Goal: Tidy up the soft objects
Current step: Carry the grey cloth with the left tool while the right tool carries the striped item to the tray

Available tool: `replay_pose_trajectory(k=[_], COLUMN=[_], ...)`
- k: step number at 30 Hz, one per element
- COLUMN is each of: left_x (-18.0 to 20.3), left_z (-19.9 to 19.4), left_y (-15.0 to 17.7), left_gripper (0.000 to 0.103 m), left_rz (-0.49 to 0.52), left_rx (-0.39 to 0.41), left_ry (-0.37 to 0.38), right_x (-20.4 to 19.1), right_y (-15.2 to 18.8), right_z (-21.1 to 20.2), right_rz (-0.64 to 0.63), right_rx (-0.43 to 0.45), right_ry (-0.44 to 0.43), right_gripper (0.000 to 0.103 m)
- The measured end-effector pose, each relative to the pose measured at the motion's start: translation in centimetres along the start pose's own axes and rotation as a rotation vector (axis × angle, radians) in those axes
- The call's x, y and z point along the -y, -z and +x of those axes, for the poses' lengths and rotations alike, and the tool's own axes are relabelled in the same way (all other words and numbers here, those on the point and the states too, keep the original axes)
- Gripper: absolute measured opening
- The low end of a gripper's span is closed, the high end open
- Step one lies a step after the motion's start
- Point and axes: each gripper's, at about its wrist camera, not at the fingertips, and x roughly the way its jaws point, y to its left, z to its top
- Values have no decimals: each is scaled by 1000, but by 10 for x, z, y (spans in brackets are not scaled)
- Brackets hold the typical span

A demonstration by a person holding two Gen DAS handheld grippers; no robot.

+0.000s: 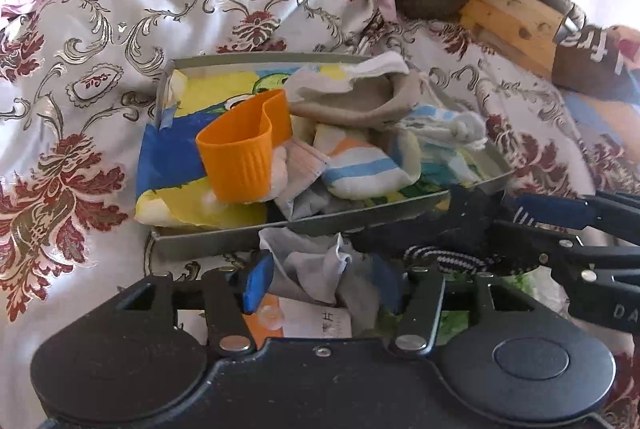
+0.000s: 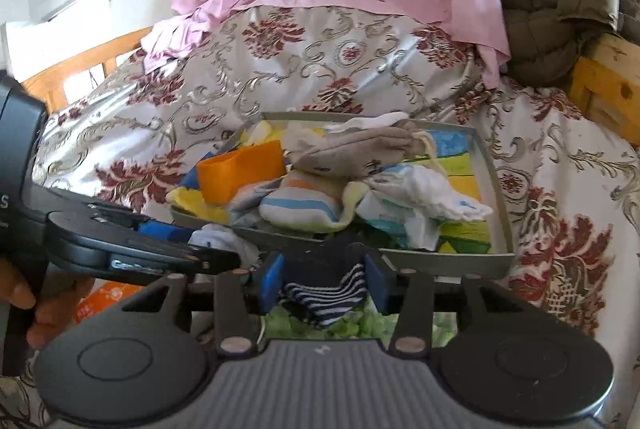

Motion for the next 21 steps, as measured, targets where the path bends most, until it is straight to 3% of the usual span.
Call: replay_pose_trajectory(k=[10,16,17,18,21], left_x=[-4,2,4,6,14], left_z=[12,18,19,19,17], left_y=[0,0,1,1,2], left_gripper=[53,22,14,13,7], left_rz=[-14,4,15,25,41], left_rx=[-27,-46,-56,-57,-47], left_ry=[35,34,43,44,32], right_x=[-14,-17,-18,-17,-16], right_y=[8,9,9,9,8], right_z=[10,11,11,10,10], right_rz=[-49,-75,-79,-81,-84], right_rx=[-11,-9,-8,-7,-2], right_ry=[44,53,52,51,47], right_gripper=[47,36,30,22,13])
